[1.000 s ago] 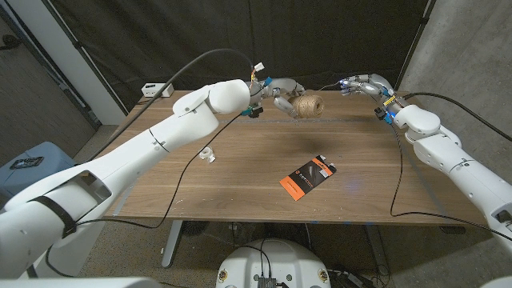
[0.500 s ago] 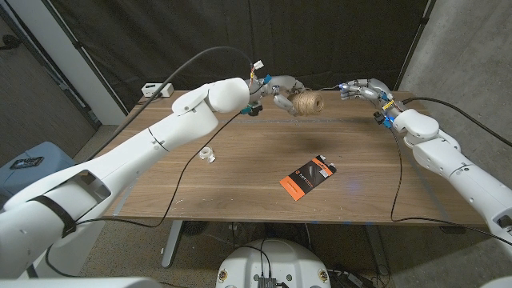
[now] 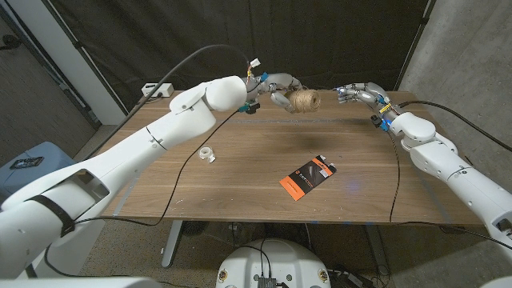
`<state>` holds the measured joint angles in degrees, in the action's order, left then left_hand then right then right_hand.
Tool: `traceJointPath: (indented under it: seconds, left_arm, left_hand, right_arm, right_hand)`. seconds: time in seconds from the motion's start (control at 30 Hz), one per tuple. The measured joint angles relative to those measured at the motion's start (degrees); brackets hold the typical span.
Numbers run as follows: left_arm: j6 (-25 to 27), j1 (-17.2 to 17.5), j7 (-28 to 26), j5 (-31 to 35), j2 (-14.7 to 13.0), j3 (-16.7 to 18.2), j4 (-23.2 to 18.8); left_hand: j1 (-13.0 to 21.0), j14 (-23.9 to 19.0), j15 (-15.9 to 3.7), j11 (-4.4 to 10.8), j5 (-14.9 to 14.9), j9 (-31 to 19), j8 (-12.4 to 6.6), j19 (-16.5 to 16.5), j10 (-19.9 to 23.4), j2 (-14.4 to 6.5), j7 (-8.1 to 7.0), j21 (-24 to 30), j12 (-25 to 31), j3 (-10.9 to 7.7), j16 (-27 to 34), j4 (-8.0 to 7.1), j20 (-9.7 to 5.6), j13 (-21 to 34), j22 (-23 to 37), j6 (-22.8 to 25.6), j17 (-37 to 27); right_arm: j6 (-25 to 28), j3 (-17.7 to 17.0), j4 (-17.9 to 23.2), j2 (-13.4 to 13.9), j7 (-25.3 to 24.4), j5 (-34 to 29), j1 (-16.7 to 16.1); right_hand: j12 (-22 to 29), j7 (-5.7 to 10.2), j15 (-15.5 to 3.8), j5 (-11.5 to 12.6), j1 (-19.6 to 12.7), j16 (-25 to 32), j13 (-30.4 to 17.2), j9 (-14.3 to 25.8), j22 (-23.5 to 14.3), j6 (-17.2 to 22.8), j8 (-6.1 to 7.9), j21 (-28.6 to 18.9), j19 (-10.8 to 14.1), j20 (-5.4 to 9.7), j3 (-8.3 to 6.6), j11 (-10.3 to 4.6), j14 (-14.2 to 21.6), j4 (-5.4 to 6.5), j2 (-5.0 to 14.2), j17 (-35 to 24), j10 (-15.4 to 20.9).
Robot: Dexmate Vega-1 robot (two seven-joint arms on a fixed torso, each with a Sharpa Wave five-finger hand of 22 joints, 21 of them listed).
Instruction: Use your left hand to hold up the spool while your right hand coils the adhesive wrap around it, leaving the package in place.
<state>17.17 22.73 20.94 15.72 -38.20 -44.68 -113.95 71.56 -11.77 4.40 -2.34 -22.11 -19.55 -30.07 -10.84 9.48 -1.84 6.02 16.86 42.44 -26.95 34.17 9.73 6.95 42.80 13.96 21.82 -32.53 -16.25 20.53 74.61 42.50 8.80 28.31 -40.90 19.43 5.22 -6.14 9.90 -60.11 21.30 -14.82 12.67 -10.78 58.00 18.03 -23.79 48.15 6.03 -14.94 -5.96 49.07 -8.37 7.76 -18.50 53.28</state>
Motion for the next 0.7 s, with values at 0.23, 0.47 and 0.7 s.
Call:
traceJointPath:
  seconds: [0.23,0.47,0.7]
  left_arm:
    - [-0.17,-0.01,-0.27,0.00,-0.23,0.50,0.40]
    - [-0.19,-0.01,-0.55,0.22,-0.50,0.83,0.53]
    - [-0.19,-0.01,-0.92,0.55,-0.61,1.06,0.70]
  left_hand:
    - [-0.02,0.00,0.00,0.00,0.01,0.00,0.00,0.00,0.00,-0.01,0.00,0.00,-0.02,0.00,0.00,0.00,0.00,0.00,0.00,0.00,0.00]
    - [-0.18,0.00,0.00,0.00,-0.15,0.00,0.00,0.00,0.00,0.14,0.00,0.00,-0.13,0.00,0.00,0.00,0.00,0.00,0.00,0.00,0.01]
    - [-0.21,0.00,0.00,-0.01,-0.24,0.00,0.00,0.00,0.00,0.16,0.00,0.00,-0.20,0.00,0.45,0.00,0.00,0.01,0.00,0.00,0.01]
  right_arm:
    - [1.02,0.21,0.70,-0.08,-0.55,0.14,-0.66]
    - [1.79,0.47,1.53,-0.13,-0.69,0.37,-1.45]
    - [2.40,0.58,2.63,-0.15,-0.86,0.80,-2.58]
  right_hand:
    - [0.00,-0.01,0.00,0.00,-0.07,0.00,0.00,-0.01,0.00,-0.01,-0.01,0.00,0.00,0.00,0.00,0.00,0.00,0.00,-0.07,0.01,0.00]
    - [0.00,-0.01,0.00,0.00,-0.07,0.00,0.00,-0.02,0.00,-0.01,-0.07,0.00,0.00,0.00,0.00,0.00,0.00,0.00,-0.07,0.01,0.00]
    - [0.00,-0.09,0.00,0.00,-0.07,0.00,0.00,-0.04,0.00,-0.10,-0.12,0.00,0.00,0.00,0.00,0.00,0.00,0.00,-0.07,0.01,0.00]
